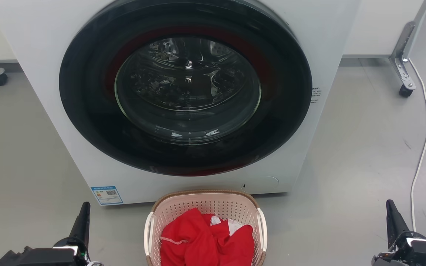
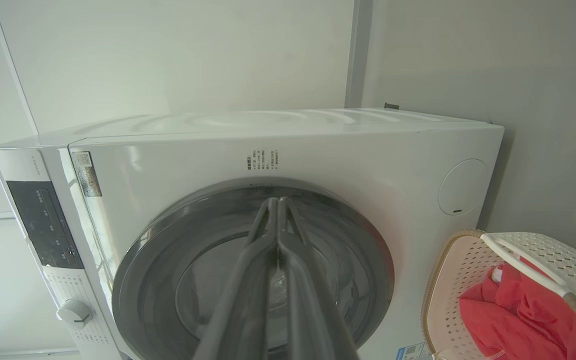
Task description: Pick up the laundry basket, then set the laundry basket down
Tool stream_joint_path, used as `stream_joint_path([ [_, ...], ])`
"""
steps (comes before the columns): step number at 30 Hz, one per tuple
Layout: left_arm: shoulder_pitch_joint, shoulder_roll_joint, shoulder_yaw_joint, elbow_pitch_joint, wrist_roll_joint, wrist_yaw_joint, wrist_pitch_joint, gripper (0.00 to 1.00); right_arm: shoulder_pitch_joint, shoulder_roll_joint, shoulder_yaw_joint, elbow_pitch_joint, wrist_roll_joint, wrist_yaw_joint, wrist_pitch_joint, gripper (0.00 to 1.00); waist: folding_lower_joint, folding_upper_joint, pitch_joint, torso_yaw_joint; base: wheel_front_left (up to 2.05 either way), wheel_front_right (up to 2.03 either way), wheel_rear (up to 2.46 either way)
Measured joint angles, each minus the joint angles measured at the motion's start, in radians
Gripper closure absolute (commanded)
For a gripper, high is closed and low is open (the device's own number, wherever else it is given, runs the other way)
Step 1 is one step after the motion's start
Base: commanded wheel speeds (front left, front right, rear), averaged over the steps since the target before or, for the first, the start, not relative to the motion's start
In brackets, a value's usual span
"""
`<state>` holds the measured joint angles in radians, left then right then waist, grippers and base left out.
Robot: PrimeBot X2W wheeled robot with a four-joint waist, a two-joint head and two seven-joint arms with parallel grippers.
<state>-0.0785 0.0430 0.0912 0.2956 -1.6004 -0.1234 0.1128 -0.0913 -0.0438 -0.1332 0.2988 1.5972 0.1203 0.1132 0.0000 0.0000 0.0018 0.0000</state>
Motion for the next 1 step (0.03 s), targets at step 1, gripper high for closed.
stream_joint_path([
  [1,0.0,0.0,0.0,0.0,0.0,0.0,0.0,1.0,0.0,0.0,0.0,0.0,0.0,0.0,0.0,1.0,0.0,0.0,0.0,0.0,0.0,0.0,0.0],
])
